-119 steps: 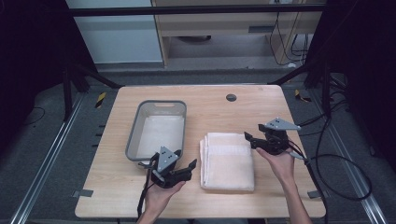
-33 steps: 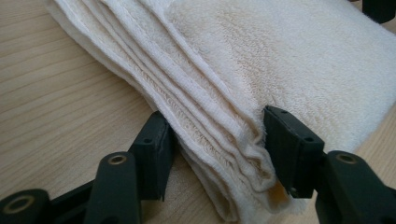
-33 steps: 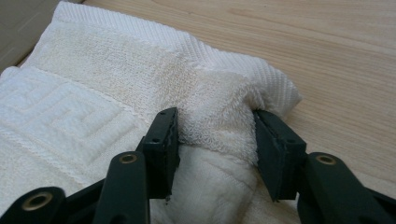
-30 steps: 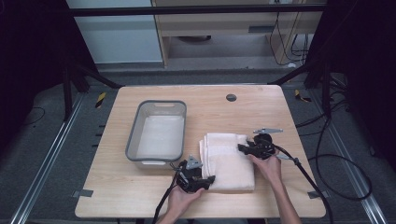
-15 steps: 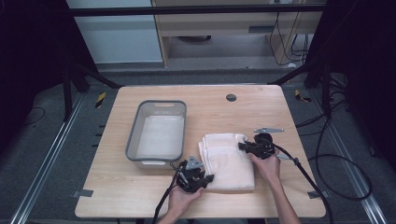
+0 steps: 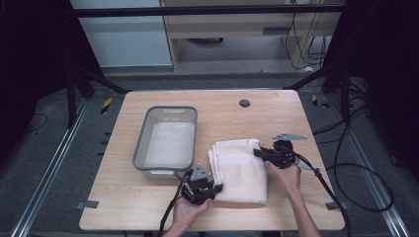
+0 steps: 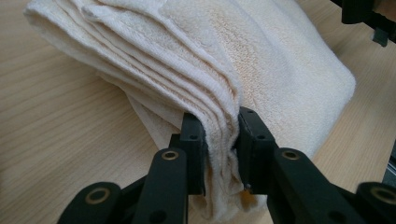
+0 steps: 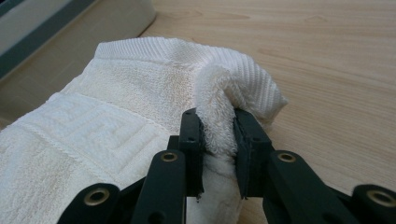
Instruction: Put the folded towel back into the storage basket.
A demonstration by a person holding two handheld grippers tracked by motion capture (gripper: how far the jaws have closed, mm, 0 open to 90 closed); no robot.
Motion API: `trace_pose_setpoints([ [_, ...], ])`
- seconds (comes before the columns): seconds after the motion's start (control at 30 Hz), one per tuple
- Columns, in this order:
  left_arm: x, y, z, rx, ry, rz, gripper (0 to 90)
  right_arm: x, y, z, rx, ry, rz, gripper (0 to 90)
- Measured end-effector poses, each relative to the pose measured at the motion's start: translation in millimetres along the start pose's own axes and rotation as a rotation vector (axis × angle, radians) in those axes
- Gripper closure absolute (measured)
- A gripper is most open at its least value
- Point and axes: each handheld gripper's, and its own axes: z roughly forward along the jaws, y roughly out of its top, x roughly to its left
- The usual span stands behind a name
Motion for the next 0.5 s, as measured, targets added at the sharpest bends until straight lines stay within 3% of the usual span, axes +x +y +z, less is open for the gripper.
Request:
trace_pose_setpoints([
  [0.5, -7.1, 12.3, -25.1, -0.05, 0.014, 0.043, 73.6, 14.2, 10.8, -25.4, -0.079, 0.016, -0.027, 75.4],
])
